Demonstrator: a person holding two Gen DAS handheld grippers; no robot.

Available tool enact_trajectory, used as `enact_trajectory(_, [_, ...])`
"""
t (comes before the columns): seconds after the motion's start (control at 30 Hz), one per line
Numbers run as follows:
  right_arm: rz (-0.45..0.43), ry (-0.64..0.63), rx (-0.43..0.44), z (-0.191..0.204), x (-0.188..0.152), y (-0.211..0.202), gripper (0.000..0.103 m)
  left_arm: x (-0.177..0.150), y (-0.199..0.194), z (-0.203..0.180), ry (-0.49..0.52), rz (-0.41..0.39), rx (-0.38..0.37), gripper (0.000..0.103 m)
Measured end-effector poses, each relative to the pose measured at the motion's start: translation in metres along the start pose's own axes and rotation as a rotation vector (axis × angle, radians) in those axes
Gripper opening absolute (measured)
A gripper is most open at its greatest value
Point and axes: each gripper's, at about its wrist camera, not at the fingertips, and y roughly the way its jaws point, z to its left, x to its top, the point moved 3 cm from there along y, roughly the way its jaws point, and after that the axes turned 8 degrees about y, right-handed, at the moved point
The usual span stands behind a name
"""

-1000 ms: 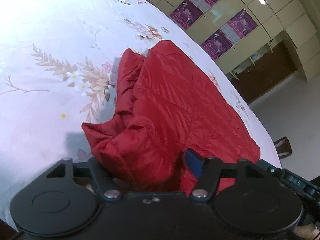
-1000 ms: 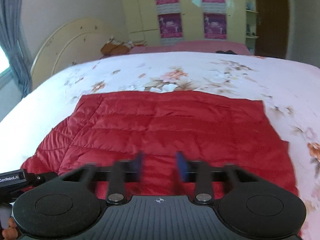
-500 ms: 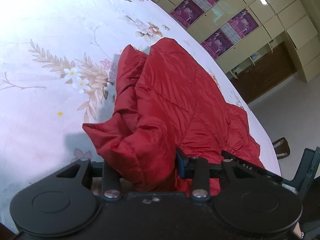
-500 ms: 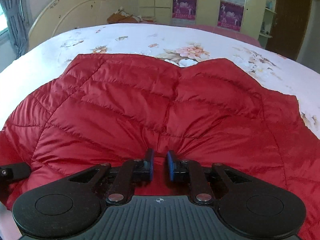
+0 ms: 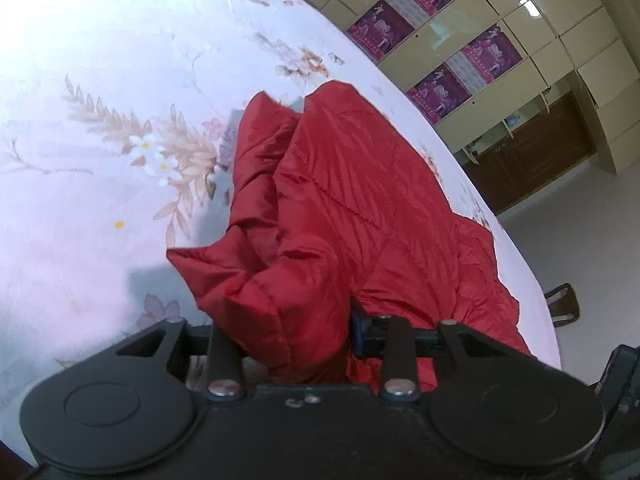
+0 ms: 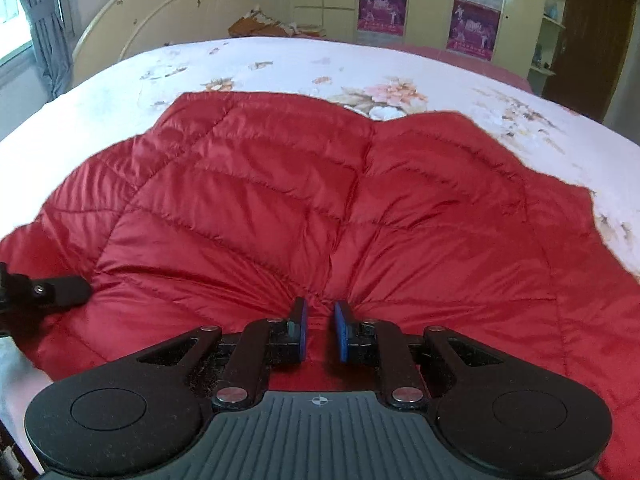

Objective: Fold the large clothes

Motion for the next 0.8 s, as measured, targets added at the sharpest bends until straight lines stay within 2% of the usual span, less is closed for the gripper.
enact_trajectory(0.1, [0.003, 0.017, 0.019, -0.004, 0.000, 0.002, 0.015, 0.004, -0.006, -0.016, 0.060, -0.027, 0.028, 0.024])
enact_trajectory(0.23, [-0.004, 0.042, 0.049, -0.010, -0.001, 0.002, 0.015, 0.014, -0.020, -0.049, 0.189, -0.072, 0.055, 0.023])
enact_trajectory(0.5, [0.031, 0.121, 0.133, -0.024, 0.006, -0.006, 0.015, 0.029, -0.030, -0.150, 0.450, -0.109, 0.025, 0.023])
enact_trajectory(0.6, [-0.005, 0.185, 0.147, -0.046, 0.014, -0.037, 0.016, 0.026, -0.028, -0.186, 0.531, -0.117, 0.007, 0.023])
enact_trajectory(0.8, [-0.070, 0.208, 0.052, -0.114, -0.008, -0.109, 0.016, 0.002, -0.005, -0.240, 0.643, -0.085, -0.069, 0.023])
